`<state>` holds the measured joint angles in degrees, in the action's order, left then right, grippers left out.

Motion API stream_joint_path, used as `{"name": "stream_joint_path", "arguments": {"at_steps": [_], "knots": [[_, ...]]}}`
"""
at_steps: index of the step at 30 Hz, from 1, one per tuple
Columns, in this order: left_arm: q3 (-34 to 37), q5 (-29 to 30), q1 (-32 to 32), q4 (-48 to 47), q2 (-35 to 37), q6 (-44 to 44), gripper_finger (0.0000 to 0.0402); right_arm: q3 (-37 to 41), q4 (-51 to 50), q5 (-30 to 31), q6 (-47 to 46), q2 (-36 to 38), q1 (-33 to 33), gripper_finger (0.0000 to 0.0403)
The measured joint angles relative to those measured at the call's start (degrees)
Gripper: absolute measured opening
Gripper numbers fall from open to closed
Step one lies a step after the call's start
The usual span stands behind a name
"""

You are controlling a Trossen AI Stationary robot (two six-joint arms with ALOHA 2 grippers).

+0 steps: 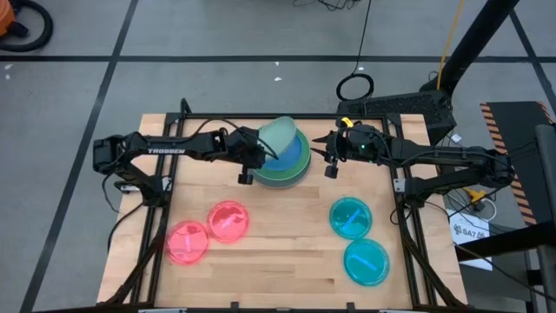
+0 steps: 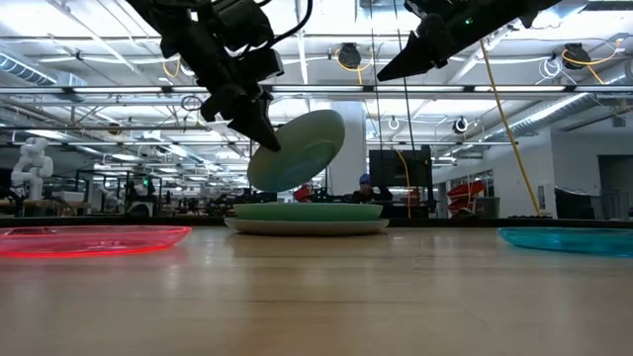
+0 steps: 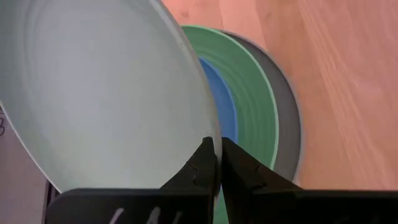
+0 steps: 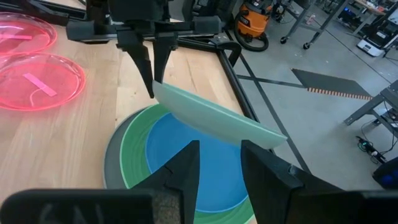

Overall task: Stack plastic plates
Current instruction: Stack the light green plate on the dark blue plate

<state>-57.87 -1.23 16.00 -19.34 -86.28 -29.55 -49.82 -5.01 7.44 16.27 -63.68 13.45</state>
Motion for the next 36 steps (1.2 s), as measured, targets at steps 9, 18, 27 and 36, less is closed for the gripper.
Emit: {"name": "stream_joint_path", "arguments": {"at_steps": [9,18,27,36], "knots": [[0.0,-0.3,0.0,-0.2,0.0,1.0,0.0027,0.0,0.0,0.0,-0.1,0.0,0.0,0.0109],[0.0,-0.4,0.4,-0.5,0.0,3.1,0.0031,0.0,0.0,0.0,-0.1,0.0,0.0,0.0109],[0.0,-0.5,0.7,-0.8,0.0,3.2,0.0036,0.0,0.0,0.0,-0.1,0.0,0.0,0.0109],[0.0,-0.7,0.8,-1.0,0.0,3.3,0.0111,0.0,0.0,0.0,-0.6,0.0,0.0,0.0109]]}}
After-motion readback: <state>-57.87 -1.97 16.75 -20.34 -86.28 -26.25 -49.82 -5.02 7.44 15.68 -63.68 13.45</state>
